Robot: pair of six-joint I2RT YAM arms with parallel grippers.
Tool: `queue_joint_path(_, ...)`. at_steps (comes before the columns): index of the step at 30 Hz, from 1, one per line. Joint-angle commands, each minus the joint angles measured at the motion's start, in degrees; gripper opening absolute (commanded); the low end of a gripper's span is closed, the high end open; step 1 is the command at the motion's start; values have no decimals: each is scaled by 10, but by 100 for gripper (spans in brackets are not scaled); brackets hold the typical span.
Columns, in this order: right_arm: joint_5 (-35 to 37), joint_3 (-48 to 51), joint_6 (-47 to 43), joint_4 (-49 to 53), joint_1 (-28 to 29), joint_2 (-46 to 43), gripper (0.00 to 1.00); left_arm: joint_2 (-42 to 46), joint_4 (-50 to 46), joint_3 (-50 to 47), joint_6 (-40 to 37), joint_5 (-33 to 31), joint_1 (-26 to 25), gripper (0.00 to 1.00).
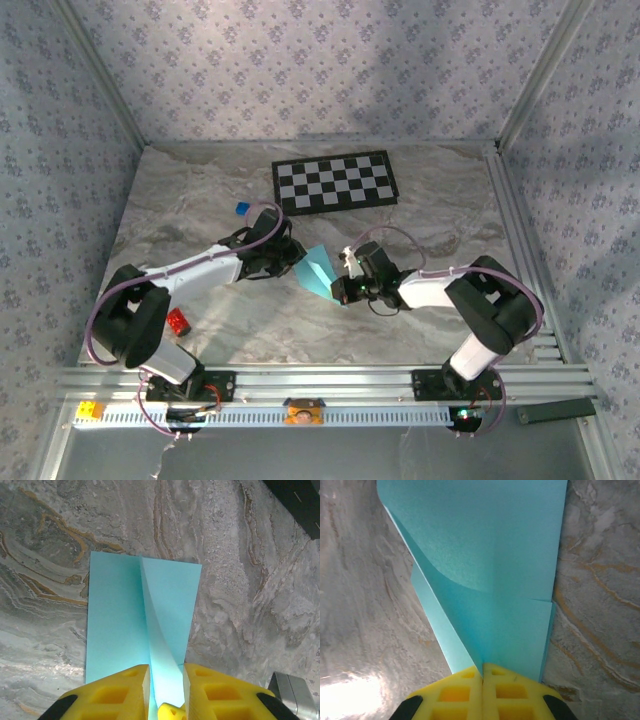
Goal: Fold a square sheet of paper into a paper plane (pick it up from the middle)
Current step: Fourth fold the wing at the center of the table.
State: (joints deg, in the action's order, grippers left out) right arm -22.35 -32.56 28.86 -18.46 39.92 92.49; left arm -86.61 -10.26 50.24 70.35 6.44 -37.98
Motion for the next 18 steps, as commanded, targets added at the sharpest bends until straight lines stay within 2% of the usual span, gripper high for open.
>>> queue_joint_path(1, -71, 0, 41, -23, -14, 6, 0, 2, 9, -7, -10, 8, 1, 22)
queue_joint_path(9, -108, 2, 82, -48, -37, 28, 0, -36, 51, -9, -14, 48, -4, 19)
queue_joint_path(18, -96, 32, 130, -99, -44, 34, 0, -94, 68, 13, -11, 60, -18, 15)
